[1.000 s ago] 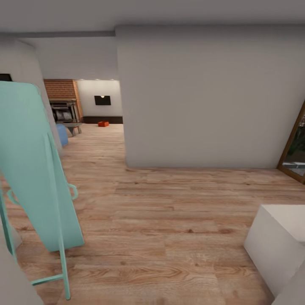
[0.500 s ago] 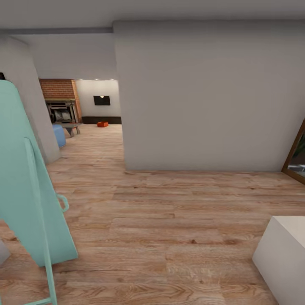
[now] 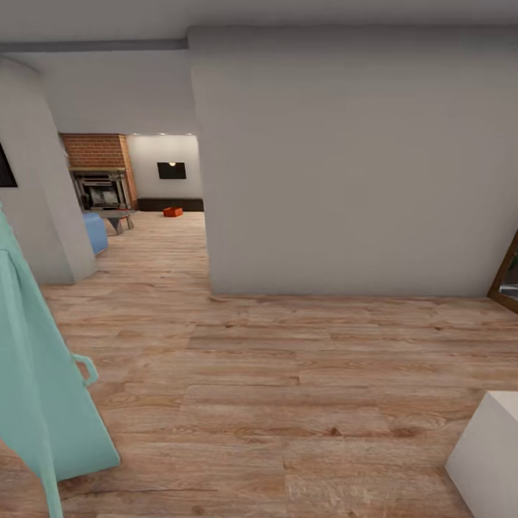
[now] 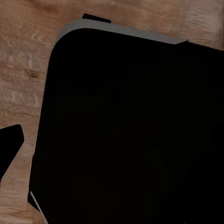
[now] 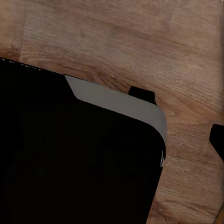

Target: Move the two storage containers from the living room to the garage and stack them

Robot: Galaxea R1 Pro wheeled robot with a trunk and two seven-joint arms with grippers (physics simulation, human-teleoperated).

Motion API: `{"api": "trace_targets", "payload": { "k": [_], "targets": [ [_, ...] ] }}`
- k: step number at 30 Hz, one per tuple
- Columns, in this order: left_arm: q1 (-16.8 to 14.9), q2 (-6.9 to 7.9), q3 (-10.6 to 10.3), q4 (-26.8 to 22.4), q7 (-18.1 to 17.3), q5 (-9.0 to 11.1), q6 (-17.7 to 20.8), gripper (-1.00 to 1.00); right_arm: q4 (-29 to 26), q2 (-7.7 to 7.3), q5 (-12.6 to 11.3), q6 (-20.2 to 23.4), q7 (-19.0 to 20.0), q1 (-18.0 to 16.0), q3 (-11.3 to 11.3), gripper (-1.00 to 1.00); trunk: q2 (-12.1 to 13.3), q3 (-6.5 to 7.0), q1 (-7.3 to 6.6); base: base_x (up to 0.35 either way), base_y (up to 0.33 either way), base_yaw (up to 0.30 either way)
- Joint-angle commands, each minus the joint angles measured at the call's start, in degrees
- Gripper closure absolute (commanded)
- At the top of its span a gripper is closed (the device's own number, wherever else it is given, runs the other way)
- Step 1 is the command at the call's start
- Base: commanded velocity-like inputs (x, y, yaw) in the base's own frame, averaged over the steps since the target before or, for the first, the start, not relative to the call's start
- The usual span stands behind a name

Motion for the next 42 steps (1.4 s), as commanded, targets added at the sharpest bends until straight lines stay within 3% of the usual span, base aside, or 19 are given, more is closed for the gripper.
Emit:
{"api": "trace_targets", "payload": {
  "k": [1,16,42],
  "targets": [
    [-0.02,-0.02,0.14,0.0,0.07,0.22,-0.13,-1.0,0.18,0.0,-0.21,-0.33,0.19,-0.08,0.15,-1.0,-0.02,-0.05,0.03,0.327,0.0,0.0],
    [-0.02,-0.02,0.14,0.09,0.07,0.22,-0.1,-1.0,0.19,-0.35,-0.36,-0.33,0.16,-0.08,0.13,-1.0,-0.02,-0.05,0.03,0.327,0.0,0.159],
    [-0.02,-0.02,0.14,0.09,-0.02,0.22,-0.05,-1.0,0.19,-0.02,0.19,-0.26,0.13,-0.08,0.56,-1.0,-0.02,-0.05,0.03,0.33,-0.086,0.007]
  ]
}}
